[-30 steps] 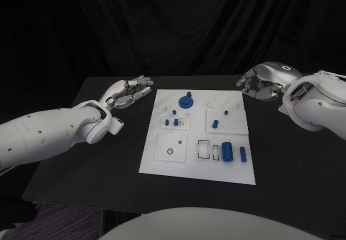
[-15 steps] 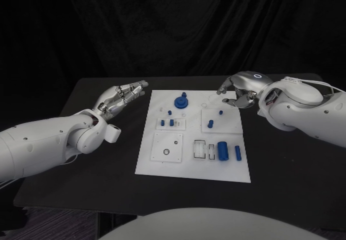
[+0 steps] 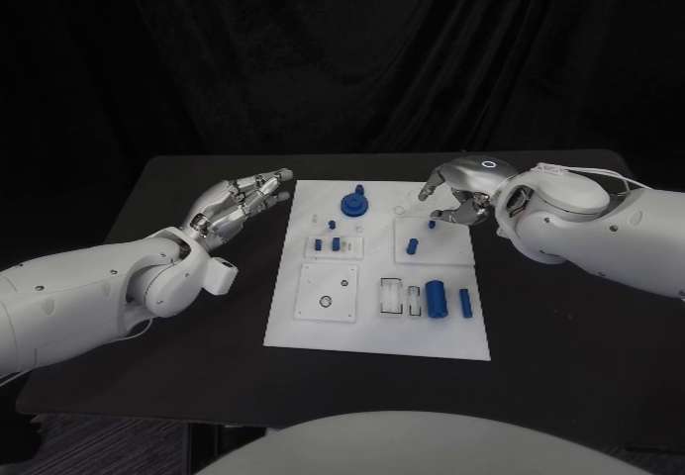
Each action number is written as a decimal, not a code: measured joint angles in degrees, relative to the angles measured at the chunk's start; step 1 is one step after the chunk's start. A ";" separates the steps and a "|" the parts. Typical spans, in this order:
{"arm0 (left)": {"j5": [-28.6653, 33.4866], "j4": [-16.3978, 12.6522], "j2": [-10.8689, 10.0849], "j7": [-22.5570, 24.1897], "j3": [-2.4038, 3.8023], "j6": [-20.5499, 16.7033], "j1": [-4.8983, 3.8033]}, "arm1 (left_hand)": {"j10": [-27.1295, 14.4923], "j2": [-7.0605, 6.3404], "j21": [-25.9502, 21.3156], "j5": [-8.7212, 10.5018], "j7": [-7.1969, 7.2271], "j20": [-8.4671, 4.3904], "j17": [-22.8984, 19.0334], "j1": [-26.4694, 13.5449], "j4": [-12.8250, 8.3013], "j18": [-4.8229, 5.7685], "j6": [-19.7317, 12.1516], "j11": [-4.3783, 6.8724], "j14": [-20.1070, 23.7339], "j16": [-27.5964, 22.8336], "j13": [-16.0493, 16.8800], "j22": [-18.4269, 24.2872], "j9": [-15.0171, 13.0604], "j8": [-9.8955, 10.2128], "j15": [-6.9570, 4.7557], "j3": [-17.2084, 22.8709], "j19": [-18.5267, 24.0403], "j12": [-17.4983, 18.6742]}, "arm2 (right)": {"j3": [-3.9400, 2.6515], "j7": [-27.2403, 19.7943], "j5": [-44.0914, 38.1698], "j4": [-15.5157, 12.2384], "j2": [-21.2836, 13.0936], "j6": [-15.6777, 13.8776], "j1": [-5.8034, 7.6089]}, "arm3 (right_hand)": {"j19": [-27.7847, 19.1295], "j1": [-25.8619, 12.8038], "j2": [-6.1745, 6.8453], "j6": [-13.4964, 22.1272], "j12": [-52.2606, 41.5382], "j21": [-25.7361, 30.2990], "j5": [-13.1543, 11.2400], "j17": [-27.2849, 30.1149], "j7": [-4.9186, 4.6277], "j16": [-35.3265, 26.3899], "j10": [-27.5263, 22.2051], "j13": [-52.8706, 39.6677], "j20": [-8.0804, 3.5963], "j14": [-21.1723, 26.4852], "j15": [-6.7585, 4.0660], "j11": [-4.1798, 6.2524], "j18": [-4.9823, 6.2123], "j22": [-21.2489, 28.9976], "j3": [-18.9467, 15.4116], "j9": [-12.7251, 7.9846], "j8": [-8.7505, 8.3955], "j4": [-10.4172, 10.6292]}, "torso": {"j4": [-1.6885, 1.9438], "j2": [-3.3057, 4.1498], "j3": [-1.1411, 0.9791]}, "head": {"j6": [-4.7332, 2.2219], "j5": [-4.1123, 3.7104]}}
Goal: Assemble the parts on the task board
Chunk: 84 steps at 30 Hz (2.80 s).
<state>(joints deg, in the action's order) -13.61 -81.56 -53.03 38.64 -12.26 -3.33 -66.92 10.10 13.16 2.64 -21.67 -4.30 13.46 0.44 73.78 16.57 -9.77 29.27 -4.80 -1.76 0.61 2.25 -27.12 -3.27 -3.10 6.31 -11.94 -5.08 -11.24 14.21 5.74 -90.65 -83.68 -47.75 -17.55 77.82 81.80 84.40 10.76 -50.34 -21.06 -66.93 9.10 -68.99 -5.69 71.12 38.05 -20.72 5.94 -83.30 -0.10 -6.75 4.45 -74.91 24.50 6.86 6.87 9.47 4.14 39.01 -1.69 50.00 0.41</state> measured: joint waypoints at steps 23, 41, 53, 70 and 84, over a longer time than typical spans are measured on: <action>0.31 0.67 0.63 0.12 0.02 2.38 0.93 | 0.22 1.44 2.15 -4.60 0.41 2.72 0.84 6.22 -0.30 0.01 0.85 -0.22 -3.21 0.76 0.07 -5.24 -0.03 0.00 3.13 0.04 -4.18 -1.80 | -0.01 -0.04 -0.50 2.99 1.29 2.07 -2.36 | -0.21 -0.67 0.00 -2.53 -1.46 0.38 2.56 2.03 2.08 -0.35 4.47 5.00 -0.22 0.02 -0.03 0.33 0.01 0.00 1.28 0.10 0.00 -0.32 | -0.61 -0.78 -0.09 | 0.00 0.14; 0.37 1.13 0.90 0.15 0.02 3.25 1.30 | 0.17 0.68 2.60 -5.10 0.11 3.04 0.88 9.43 -1.41 0.01 1.16 -0.59 -3.91 1.15 0.06 -5.36 -0.03 0.00 3.41 0.87 -5.31 -2.06 | -0.01 -0.23 -0.55 4.79 2.73 2.34 -3.26 | -0.21 -0.67 0.00 -3.38 -2.07 1.10 2.34 2.85 0.98 -0.81 7.45 6.54 -0.22 0.02 -0.03 0.79 0.01 0.00 2.86 0.28 0.03 -0.95 | -0.37 -0.76 0.00 | 0.00 -0.32; 0.39 1.12 0.82 0.17 0.01 3.76 1.77 | 0.17 0.55 3.05 -5.33 -0.10 3.05 1.00 11.20 -2.53 0.01 1.36 -0.58 -4.68 1.21 0.06 -5.89 -0.03 0.00 4.18 1.46 -6.34 -2.06 | 0.00 -0.57 -0.58 5.68 3.50 2.41 -3.63 | -0.21 -0.42 -0.24 -5.52 -2.54 1.60 2.63 3.32 0.01 -0.81 9.04 7.40 -0.22 0.03 -0.03 0.93 0.01 0.01 3.81 1.34 1.23 -1.89 | -0.34 -0.77 0.04 | 0.00 -0.42; 0.41 1.36 0.95 0.18 0.01 4.56 2.20 | 0.00 0.59 3.50 -5.33 -0.82 3.24 1.11 11.71 -3.15 0.02 2.07 -0.41 -5.34 1.64 0.06 -6.43 -0.11 0.00 4.85 1.78 -7.35 -2.06 | -0.05 -0.62 -0.61 5.94 3.92 2.99 -3.97 | -0.21 0.13 -0.75 -7.06 -3.56 2.15 4.58 3.97 -0.72 -1.22 10.48 7.79 -0.22 0.45 -0.04 1.45 0.01 0.01 5.00 2.28 1.80 -3.09 | -0.33 -0.77 0.04 | 0.00 -0.30; 0.42 1.51 1.04 0.19 0.01 5.13 2.50 | 0.00 0.46 3.71 -5.55 -1.13 3.23 1.17 12.01 -3.15 0.02 2.39 -0.41 -5.65 1.78 0.06 -6.86 -0.16 0.00 5.16 1.78 -7.76 -2.06 | -0.13 -0.64 -0.61 6.67 4.36 2.87 -4.10 | -0.21 1.14 -1.73 -9.23 -5.41 2.28 4.56 4.32 -1.63 -1.22 14.06 7.99 -0.22 0.60 -0.20 2.32 0.01 0.01 5.80 3.58 3.30 -5.02 | -0.34 -0.85 0.03 | 0.00 -0.07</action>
<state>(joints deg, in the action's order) -13.19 -80.05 -51.99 38.83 -12.25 1.80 -64.42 10.10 13.62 6.34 -27.22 -5.43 16.70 1.61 85.79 13.42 -9.75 31.66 -5.21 -7.41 2.38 2.31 -33.98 -3.43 -3.11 11.47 -10.16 -12.84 -13.30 14.09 5.10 -91.26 -77.00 -43.40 -14.67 73.71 81.59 85.54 9.03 -59.58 -26.47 -64.65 13.66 -64.67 -7.32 69.90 52.11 -12.73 5.73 -82.70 -0.30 -4.44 4.46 -74.90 30.30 10.44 10.17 4.45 3.80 38.17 -1.65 50.00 0.34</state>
